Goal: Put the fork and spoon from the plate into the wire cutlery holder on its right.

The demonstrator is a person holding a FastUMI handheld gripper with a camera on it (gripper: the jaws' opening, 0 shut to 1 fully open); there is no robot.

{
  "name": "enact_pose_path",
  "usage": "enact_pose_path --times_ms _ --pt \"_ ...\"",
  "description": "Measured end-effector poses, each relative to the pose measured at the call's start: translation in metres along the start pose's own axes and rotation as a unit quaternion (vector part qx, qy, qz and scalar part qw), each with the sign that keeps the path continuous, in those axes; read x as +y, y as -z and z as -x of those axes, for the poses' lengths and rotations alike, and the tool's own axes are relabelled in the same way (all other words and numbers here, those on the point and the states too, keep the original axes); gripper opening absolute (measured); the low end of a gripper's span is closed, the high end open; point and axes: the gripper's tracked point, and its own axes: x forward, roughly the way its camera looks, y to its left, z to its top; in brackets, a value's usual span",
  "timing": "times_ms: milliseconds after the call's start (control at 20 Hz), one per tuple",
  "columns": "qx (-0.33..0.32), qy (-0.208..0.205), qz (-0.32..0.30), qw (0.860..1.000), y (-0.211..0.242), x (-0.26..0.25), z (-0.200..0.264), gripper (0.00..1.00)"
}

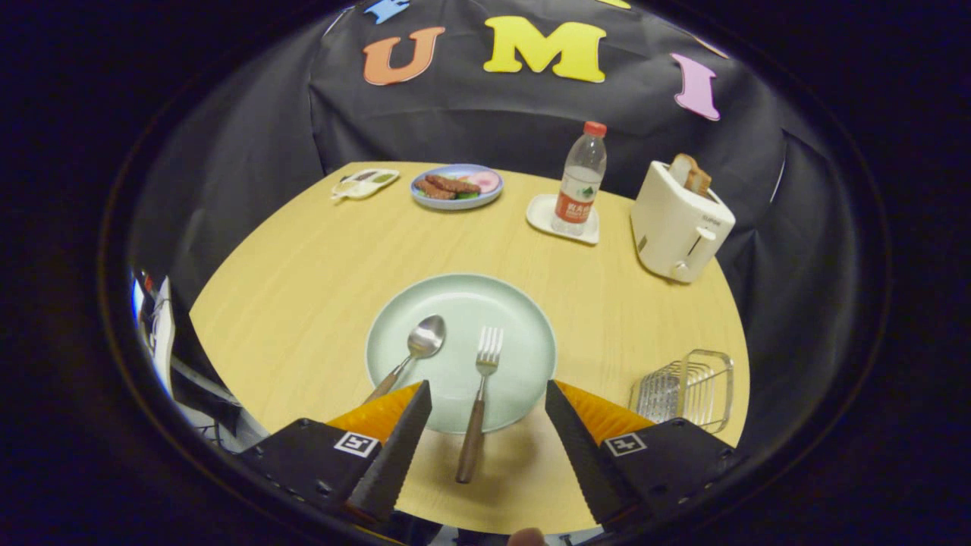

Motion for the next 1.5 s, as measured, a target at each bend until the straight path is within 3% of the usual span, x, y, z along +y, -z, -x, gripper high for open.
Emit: enact_pose_path --times_ms 50,300,400,450,600,650,700,800,850,1150,1350,1500 --pt "0.009 0.002 0.0 1.0 0.003 0.002 -0.007 0.91" --pt "0.058 0.019 -0.029 0.998 0.021 0.005 -0.041 0.66" --pt "0.078 0.02 -0.042 0.996 0.028 0.006 -0.05 0.49" --pt "0.085 0.014 -0.048 0.995 0.032 0.008 -0.053 0.48" --pt "0.099 0.024 -0.051 0.994 0.034 0.004 -0.059 0.21" --pt "0.107 0.031 -0.047 0.993 0.034 0.001 -0.057 0.21" --pt "0.112 0.034 -0.045 0.992 0.034 -0.001 -0.062 0.07" --pt "0.127 0.025 -0.046 0.991 0.034 -0.001 -0.056 0.08" --pt "0.134 0.023 -0.051 0.989 0.033 -0.003 -0.054 0.01" --pt "0.148 -0.022 -0.083 0.985 -0.01 -0.032 0.032 0.01" --pt "0.15 0.005 -0.095 0.984 -0.029 -0.108 0.091 0.0" --pt "0.177 0.03 -0.12 0.976 -0.019 -0.161 0.114 0.0"
